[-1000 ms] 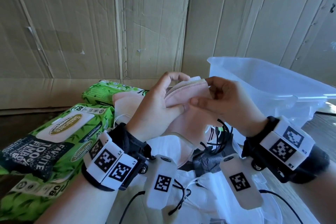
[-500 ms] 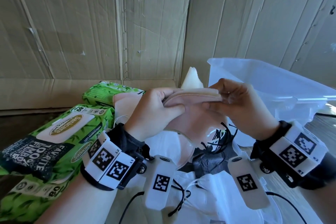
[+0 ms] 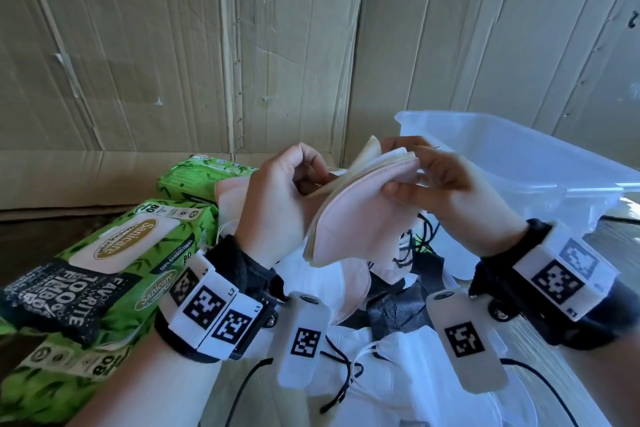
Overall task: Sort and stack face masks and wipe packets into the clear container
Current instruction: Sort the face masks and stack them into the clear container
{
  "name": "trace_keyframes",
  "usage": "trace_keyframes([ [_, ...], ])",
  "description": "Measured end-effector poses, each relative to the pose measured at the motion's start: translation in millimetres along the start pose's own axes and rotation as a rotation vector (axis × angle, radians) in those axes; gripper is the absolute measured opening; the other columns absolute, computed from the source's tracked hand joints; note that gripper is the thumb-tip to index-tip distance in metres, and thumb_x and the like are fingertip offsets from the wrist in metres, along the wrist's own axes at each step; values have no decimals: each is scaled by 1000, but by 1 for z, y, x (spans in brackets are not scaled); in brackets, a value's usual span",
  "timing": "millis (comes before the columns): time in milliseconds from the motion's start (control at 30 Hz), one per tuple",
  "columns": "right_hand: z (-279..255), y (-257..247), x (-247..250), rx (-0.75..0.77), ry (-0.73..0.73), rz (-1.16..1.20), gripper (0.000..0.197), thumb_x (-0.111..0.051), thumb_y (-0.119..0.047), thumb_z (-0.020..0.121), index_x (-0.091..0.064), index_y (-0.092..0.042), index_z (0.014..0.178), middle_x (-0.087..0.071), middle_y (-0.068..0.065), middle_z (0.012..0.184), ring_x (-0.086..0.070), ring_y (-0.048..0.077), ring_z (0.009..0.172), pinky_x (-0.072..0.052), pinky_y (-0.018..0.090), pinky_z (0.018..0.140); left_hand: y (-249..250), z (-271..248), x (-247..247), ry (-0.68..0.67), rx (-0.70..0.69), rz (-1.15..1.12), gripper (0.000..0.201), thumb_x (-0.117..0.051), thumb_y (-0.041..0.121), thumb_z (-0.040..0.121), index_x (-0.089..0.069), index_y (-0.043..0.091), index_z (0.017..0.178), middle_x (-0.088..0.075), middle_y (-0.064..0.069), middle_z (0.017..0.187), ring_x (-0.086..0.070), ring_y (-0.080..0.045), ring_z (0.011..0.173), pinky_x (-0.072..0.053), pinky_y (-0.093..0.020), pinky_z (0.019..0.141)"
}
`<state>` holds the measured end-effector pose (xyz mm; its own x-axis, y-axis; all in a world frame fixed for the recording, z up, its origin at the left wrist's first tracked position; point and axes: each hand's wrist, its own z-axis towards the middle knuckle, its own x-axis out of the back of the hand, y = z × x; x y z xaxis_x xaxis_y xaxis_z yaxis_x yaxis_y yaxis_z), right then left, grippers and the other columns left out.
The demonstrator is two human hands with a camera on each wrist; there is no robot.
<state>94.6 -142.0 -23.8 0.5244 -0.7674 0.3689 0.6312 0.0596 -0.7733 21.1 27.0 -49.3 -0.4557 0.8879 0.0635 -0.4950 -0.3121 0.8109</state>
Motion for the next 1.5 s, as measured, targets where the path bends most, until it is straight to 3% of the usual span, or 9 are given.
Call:
trace_keyframes([
  [100, 3, 3, -6, 14, -6, -49, 14, -60, -15, 73, -64, -6, 82, -54, 25, 102, -52, 38, 102, -38, 56, 93, 0, 0, -3, -38, 8, -72, 26, -69, -5, 67, -48, 10, 71, -53, 3, 57, -43, 2, 47, -36, -11, 49],
  [267, -2, 3, -5, 5, -40, 131, 18, -58, -5, 75, -61, 6, 89, -66, -4, 81, -59, 14, 82, -47, 31, 78, 1, 0, 5, -201, 49, -74, 43, -68, -12, 74, -51, 22, 94, -66, 4, 75, -54, -3, 61, -42, -13, 56],
  [467, -9, 12, 12, -2, -114, 335, 23, -80, -27, 65, -71, -12, 81, -71, 1, 83, -64, 15, 80, -51, 22, 73, 0, 4, 8, -360, 328, -258, 54, -66, 53, 67, -42, 56, 116, -65, 7, 109, -59, -11, 104, -47, -30, 84],
  [633, -14, 13, 21, -53, -162, 393, 23, -77, -30, 66, -71, -13, 81, -70, -2, 79, -64, 11, 76, -50, 19, 68, 8, -3, 2, -394, 233, -358, 55, -67, -2, 71, -52, 27, 116, -56, -1, 67, -54, -6, 58, -46, -14, 58],
  [800, -12, 16, 27, -112, 2, 179, 16, -65, -8, 68, -63, 1, 82, -68, 10, 81, -62, 18, 77, -49, 27, 71, 2, 0, 4, -305, 126, -101, 30, -63, -9, 78, -65, 21, 83, -68, 9, 69, -60, 1, 66, -48, -12, 66],
  [933, -9, 7, 36, -71, 126, 147, 28, -64, -14, 70, -60, 5, 90, -64, 19, 91, -58, 25, 84, -44, 39, 79, 2, 0, 7, -282, 123, 68, 30, -56, -1, 89, -73, 24, 89, -72, 15, 89, -64, 2, 89, -45, -15, 83],
  [1133, -6, 4, 20, -132, 47, 152, 49, -64, -5, 73, -50, -12, 120, -69, -3, 80, -63, 12, 72, -51, 23, 64, 15, -6, 4, -357, 267, -132, 41, -55, 50, 80, -72, 15, 70, -61, -1, 68, -54, -10, 64, -39, -23, 67],
  [1267, -3, 9, 5, -239, 93, 178, 63, -52, 14, 83, -33, -15, 135, -67, -5, 72, -61, 3, 61, -50, 16, 59, 10, -6, 0, -425, 227, -93, 39, -72, 27, 77, -65, -10, 87, -64, -17, 77, -57, -13, 67, -46, -21, 67],
  [1500, -4, 4, 0, -263, 40, 57, 59, -76, -28, 67, -55, -6, 117, -61, 27, 105, -61, 23, 89, -49, 51, 84, 6, -5, -1, -407, 75, -9, 41, -64, -5, 81, -61, 29, 104, -68, 12, 97, -62, -3, 91, -49, -20, 84],
])
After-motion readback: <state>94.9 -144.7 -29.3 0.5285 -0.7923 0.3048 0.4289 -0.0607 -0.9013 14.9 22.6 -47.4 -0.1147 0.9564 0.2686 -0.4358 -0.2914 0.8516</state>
